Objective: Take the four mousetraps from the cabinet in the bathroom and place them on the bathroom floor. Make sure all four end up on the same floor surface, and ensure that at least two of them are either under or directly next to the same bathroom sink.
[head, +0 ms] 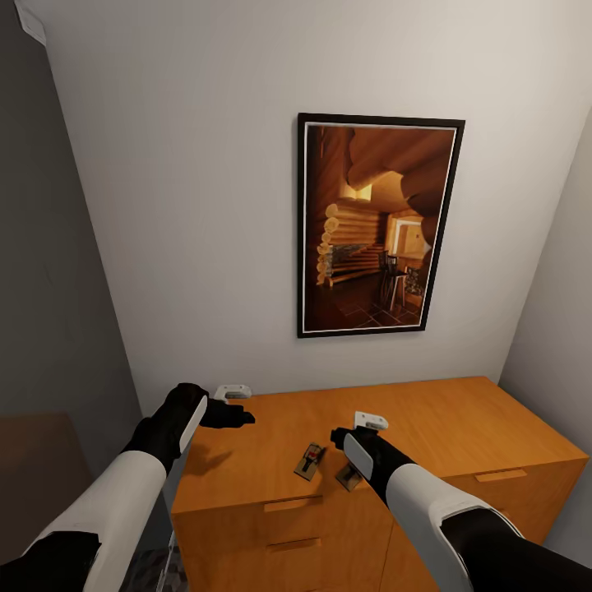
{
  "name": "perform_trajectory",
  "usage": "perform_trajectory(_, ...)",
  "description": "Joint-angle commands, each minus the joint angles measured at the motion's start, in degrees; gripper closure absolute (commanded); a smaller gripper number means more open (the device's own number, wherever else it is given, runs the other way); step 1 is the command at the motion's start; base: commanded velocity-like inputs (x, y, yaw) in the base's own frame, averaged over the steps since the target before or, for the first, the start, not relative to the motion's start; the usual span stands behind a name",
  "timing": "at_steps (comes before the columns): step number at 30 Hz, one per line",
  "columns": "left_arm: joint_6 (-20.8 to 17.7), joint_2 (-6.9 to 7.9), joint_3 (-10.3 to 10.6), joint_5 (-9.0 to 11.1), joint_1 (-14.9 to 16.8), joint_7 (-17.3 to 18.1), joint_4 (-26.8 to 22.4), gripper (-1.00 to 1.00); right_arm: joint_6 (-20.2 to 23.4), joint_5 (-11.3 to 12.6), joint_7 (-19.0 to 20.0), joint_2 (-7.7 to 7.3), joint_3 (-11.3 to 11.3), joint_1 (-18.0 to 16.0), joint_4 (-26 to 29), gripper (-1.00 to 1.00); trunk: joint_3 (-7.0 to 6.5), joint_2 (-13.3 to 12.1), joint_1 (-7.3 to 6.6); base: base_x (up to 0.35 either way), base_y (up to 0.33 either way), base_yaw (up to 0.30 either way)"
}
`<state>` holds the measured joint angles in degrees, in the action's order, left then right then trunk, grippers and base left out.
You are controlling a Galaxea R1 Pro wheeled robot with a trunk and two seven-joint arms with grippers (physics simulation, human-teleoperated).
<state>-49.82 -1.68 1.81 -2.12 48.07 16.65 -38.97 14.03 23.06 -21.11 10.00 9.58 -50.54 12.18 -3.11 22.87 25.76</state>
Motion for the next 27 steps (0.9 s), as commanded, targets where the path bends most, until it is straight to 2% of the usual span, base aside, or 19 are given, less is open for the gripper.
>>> perform_trajectory(1,-0.2,0.01,0.0,-0.2,0.0,0.2,-0.1,-1.0,0.4,0.2,-0.4,0.0,0.3,0.0,0.2,-1.0,0.03,0.0,0.02,0.0,0.0,0.0)
perform_trajectory(18,-0.2,-0.05,0.0,-0.4,0.0,0.2,-0.1,-1.0,1.7,-0.4,-0.3,0.0,0.6,-0.1,1.5,-1.0,0.03,0.0,0.02,0.0,0.0,0.0)
perform_trajectory(23,-0.3,-0.07,0.0,-0.4,0.0,0.2,-0.1,-1.0,4.0,-0.5,-0.4,0.0,0.7,-0.1,4.0,-1.0,0.03,0.0,0.02,0.0,0.0,0.0)
perform_trajectory(27,-0.3,-0.08,0.0,-0.4,0.0,0.2,-0.1,-1.0,6.7,-0.5,-0.4,-1.9,0.7,-0.1,5.8,-1.0,0.03,0.0,0.02,0.0,0.0,0.0)
